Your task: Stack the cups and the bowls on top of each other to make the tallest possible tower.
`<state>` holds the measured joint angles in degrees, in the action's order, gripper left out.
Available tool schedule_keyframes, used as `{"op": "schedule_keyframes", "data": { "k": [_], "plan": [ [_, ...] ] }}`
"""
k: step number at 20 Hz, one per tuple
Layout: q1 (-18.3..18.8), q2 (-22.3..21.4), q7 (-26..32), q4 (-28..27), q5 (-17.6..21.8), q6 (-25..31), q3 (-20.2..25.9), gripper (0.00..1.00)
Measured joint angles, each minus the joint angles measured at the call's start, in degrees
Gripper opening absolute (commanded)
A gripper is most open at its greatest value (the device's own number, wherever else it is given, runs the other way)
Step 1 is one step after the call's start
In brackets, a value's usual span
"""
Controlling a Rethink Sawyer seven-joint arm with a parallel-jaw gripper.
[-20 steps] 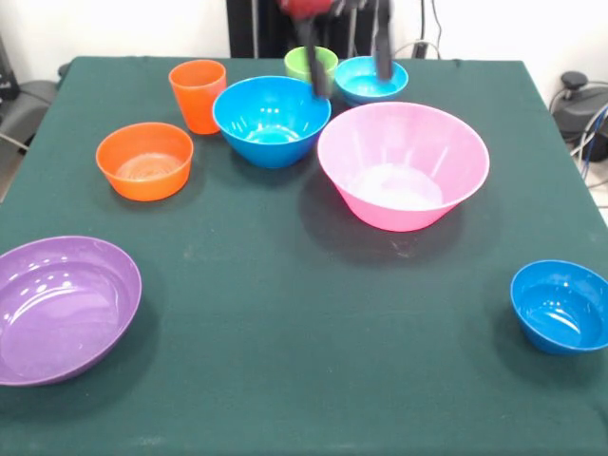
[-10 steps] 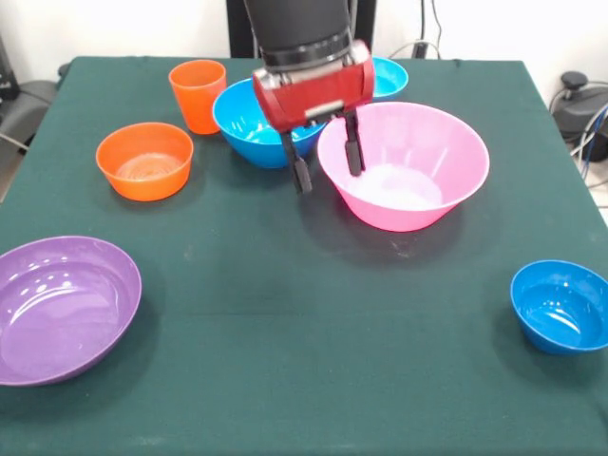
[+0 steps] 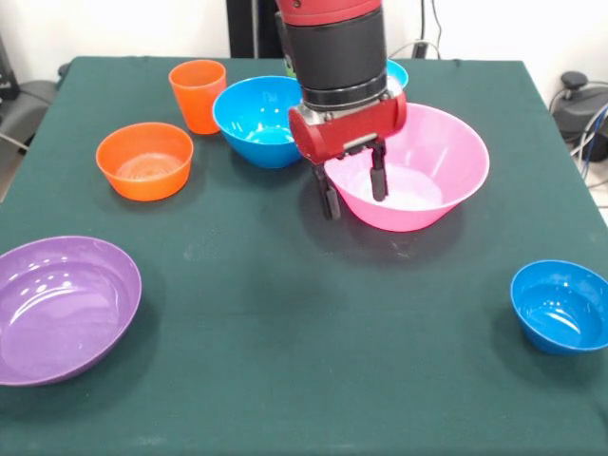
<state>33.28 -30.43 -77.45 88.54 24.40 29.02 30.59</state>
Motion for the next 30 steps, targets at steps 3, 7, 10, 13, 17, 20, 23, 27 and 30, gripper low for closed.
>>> {"op": "schedule_keyframes", "data": {
  "k": [3,7,10,13,17,20,23,27,30],
  "plan": [
    [-0.8,0.0,0.0,-1.7,1.2,0.4,0.1,1.0],
    [-1.2,0.0,0.0,-3.3,1.9,0.4,0.4,1.0],
    [-1.2,0.0,0.0,-4.2,2.0,0.4,0.5,1.0],
    [-1.2,0.1,0.0,-4.8,2.0,0.4,0.6,1.0],
    [-1.2,0.1,0.0,-5.4,2.0,0.7,0.8,1.0],
    [-1.2,0.2,0.0,-5.7,2.0,1.4,1.1,1.0],
    [-1.1,0.3,0.0,-5.7,2.0,2.3,1.4,1.0],
    [-1.2,0.4,0.0,-5.8,2.0,2.9,1.4,1.0],
    [-2.7,0.9,0.0,-7.0,1.9,3.5,-0.3,1.0]
  ]
}}
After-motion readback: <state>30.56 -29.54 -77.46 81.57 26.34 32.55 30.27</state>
